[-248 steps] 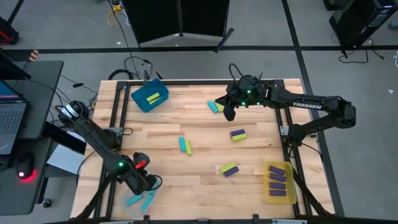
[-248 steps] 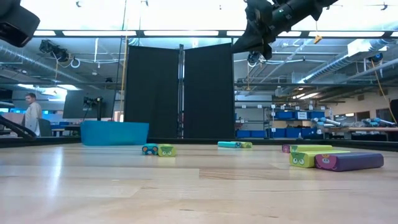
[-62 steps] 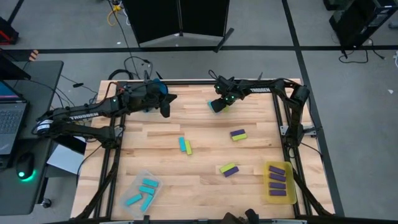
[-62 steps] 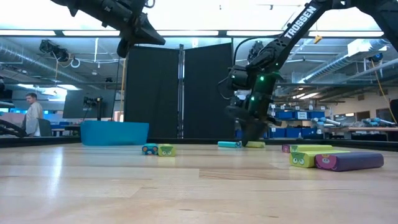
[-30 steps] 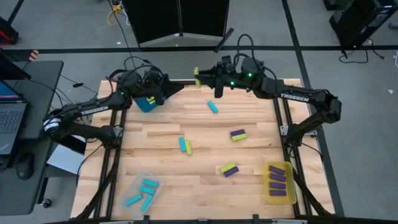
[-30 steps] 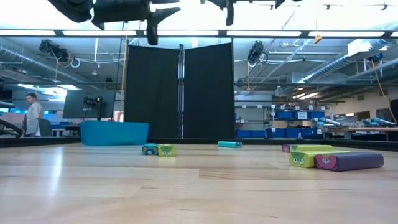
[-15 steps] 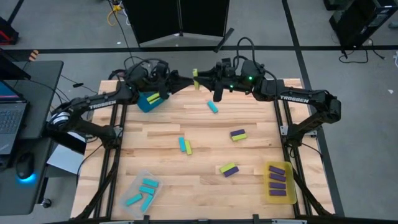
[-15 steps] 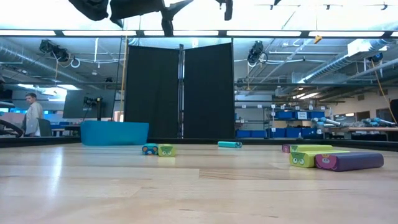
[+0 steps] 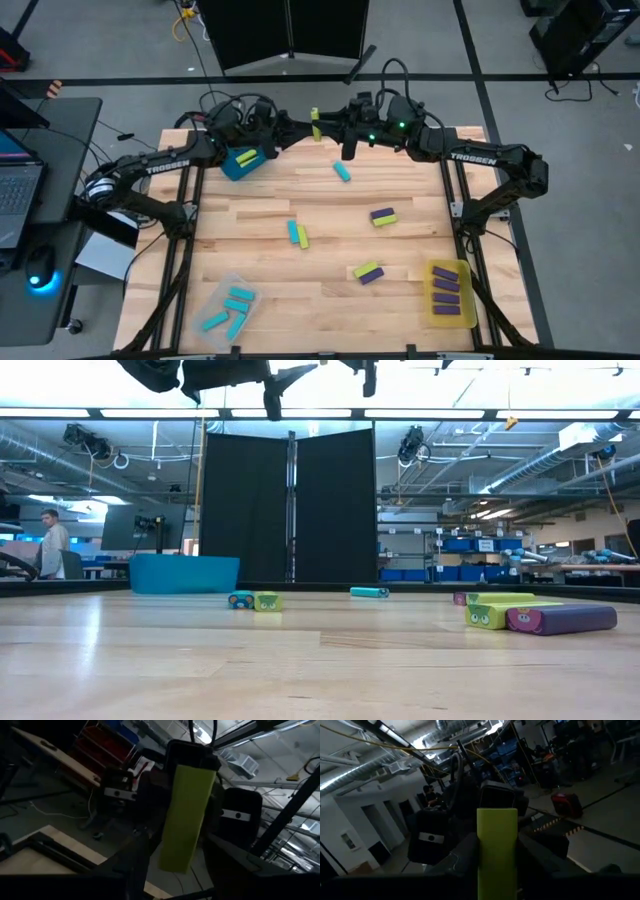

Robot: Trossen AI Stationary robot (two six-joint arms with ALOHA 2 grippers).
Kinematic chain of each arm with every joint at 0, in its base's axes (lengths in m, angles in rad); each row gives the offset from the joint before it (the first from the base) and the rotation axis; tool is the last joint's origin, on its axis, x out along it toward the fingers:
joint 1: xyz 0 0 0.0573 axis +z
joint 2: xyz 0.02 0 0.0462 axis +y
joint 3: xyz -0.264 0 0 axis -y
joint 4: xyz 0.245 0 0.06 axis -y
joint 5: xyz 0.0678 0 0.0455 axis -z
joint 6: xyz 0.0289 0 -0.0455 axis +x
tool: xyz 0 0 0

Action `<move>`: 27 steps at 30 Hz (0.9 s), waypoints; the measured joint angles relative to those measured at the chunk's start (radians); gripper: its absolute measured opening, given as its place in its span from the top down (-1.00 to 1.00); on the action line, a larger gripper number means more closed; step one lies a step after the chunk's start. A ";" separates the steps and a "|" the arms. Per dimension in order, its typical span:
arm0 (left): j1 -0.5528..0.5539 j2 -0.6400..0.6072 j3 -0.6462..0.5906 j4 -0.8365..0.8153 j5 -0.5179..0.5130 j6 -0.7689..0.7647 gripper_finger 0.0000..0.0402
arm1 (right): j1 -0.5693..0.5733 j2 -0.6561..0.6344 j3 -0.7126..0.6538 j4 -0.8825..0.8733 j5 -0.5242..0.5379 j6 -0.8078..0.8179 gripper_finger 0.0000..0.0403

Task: Sort blocks
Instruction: Put the green block into the blue bin

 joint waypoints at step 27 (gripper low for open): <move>-0.026 0.077 0.118 -0.049 0.058 0.086 0.14 | -0.005 0.001 0.000 0.005 -0.001 0.040 0.44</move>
